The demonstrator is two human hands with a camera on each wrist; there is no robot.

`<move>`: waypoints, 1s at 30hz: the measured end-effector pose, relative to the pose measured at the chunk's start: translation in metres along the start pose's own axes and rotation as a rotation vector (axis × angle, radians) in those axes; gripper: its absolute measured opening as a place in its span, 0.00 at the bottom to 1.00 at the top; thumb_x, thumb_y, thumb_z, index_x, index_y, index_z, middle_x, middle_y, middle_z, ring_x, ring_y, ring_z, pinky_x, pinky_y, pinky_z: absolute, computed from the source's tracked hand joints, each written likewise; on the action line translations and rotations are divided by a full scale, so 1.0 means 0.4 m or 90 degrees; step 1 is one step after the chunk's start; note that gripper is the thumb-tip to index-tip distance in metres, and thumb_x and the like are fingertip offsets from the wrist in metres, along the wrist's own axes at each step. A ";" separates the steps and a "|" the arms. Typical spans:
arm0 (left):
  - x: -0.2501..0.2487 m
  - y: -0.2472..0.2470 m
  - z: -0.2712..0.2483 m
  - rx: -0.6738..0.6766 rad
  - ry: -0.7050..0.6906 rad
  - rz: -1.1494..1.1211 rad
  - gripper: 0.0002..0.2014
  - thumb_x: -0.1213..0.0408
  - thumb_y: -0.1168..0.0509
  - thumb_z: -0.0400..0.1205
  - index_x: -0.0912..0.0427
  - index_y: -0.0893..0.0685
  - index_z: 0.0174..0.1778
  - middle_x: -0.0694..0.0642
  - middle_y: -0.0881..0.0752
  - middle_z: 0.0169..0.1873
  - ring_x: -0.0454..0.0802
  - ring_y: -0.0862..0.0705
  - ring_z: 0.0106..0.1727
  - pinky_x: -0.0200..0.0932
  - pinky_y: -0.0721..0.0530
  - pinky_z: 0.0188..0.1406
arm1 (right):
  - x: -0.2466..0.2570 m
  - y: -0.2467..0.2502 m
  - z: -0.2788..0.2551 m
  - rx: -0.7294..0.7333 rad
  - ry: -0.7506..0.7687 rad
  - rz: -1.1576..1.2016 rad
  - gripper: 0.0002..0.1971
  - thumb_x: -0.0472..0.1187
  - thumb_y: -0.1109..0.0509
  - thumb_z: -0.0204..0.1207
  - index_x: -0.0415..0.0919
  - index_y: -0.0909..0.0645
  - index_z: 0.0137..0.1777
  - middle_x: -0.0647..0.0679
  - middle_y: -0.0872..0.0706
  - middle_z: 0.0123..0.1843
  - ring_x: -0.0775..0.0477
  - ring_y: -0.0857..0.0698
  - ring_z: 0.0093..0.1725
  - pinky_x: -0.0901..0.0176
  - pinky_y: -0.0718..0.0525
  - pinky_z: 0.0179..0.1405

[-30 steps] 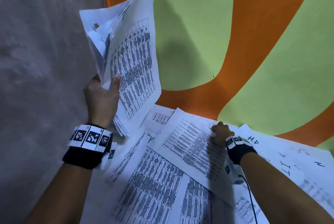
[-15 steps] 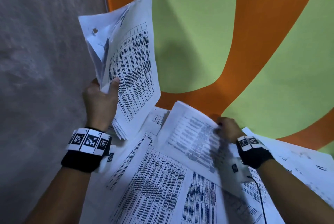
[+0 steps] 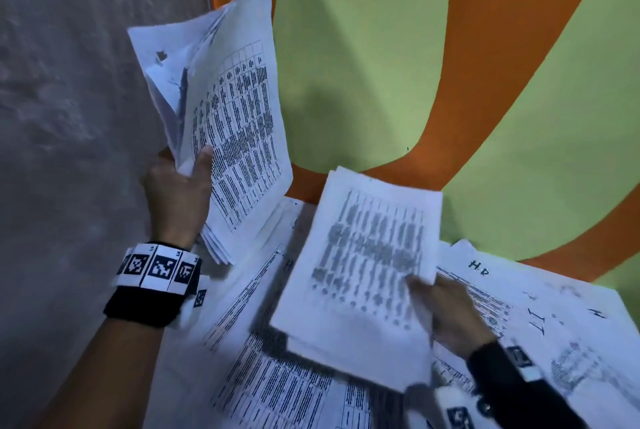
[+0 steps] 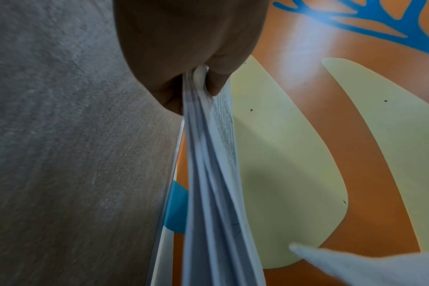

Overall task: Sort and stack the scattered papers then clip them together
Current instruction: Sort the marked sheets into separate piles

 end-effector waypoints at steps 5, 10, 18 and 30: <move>0.003 0.020 -0.017 0.003 0.013 0.009 0.12 0.52 0.29 0.77 0.55 0.15 0.50 0.56 0.12 0.42 0.50 0.13 0.43 0.50 0.14 0.49 | -0.123 -0.157 -0.049 -0.021 -0.128 0.095 0.09 0.28 0.29 0.76 0.35 0.25 0.37 0.42 0.26 0.23 0.52 0.29 0.21 0.67 0.32 0.17; -0.011 0.051 -0.038 0.008 -0.022 0.015 0.15 0.58 0.29 0.79 0.64 0.14 0.56 0.54 0.14 0.44 0.50 0.14 0.44 0.43 0.19 0.48 | -0.162 -0.233 -0.024 -0.104 -0.097 -0.014 0.18 0.27 0.24 0.59 0.42 0.30 0.20 0.48 0.28 0.17 0.50 0.28 0.21 0.62 0.31 0.23; 0.014 0.082 -0.063 0.014 -0.025 0.020 0.17 0.50 0.29 0.75 0.60 0.13 0.50 0.58 0.14 0.39 0.52 0.16 0.40 0.61 0.13 0.47 | -0.176 -0.253 0.005 -0.112 -0.081 -0.145 0.09 0.28 0.22 0.59 0.31 0.16 0.39 0.38 0.09 0.38 0.39 0.10 0.41 0.51 0.10 0.39; 0.052 0.026 -0.059 0.135 -0.065 0.061 0.25 0.63 0.30 0.80 0.59 0.31 0.18 0.54 0.32 0.17 0.45 0.37 0.18 0.36 0.36 0.21 | 0.274 0.067 -0.195 0.134 0.387 -0.132 0.22 0.28 0.25 0.70 0.42 0.19 0.64 0.52 0.09 0.57 0.56 0.10 0.55 0.64 0.13 0.50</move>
Point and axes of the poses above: each hand's wrist, its own z-axis towards the middle knuckle, its own y-axis out of the back of the hand, x = y × z, the point moved 1 cm from there along z, towards the middle knuckle
